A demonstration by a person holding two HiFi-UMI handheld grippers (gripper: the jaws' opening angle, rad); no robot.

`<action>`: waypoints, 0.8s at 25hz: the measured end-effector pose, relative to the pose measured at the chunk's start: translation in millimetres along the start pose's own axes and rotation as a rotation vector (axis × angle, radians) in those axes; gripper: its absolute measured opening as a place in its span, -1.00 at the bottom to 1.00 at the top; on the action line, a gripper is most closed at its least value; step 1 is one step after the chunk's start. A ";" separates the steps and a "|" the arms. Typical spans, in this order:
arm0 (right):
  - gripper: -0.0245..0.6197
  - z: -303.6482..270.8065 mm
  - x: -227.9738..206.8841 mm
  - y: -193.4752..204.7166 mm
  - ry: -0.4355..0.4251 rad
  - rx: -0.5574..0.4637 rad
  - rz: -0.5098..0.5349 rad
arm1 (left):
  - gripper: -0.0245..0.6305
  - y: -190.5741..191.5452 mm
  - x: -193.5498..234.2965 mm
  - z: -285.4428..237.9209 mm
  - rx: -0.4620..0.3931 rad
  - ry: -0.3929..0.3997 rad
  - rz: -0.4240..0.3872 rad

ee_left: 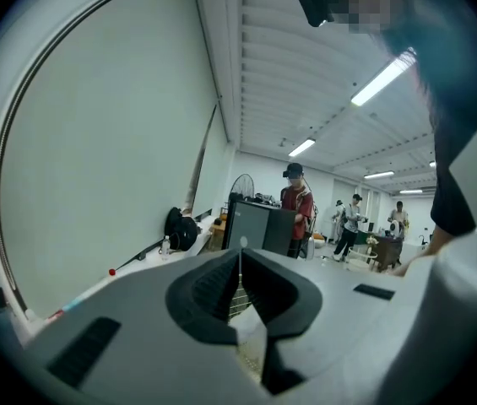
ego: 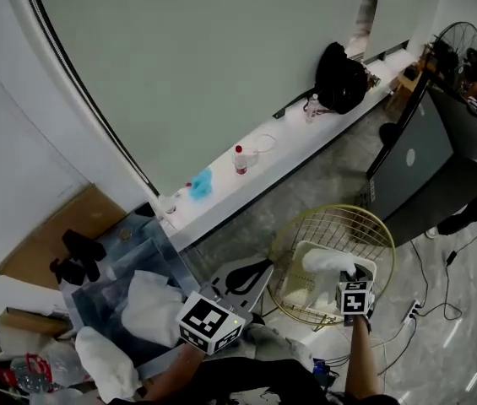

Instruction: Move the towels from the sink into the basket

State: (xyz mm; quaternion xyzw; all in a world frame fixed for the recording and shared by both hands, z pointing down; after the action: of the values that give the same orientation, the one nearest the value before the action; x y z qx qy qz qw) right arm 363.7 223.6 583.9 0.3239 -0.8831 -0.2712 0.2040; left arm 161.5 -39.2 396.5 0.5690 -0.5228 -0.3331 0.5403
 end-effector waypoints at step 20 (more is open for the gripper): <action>-0.30 -6.8 31.1 -77.4 -0.278 -0.118 0.106 | -0.88 -4.2 34.2 36.3 -0.035 -0.289 0.049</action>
State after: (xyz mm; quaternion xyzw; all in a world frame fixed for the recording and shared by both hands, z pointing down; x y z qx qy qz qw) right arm 381.0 150.3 547.6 0.2237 -0.9011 -0.3539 0.1128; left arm 136.1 -82.1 391.7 0.4927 -0.6030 -0.4075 0.4770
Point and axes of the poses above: the fingertips, and each gripper's own axes: z backward along the fingers, x to its left, y out of its underside, the point moved 10 cm from there along z, backward along the fingers, and after that the axes turned 1 degree about x, right-handed, at the moved point
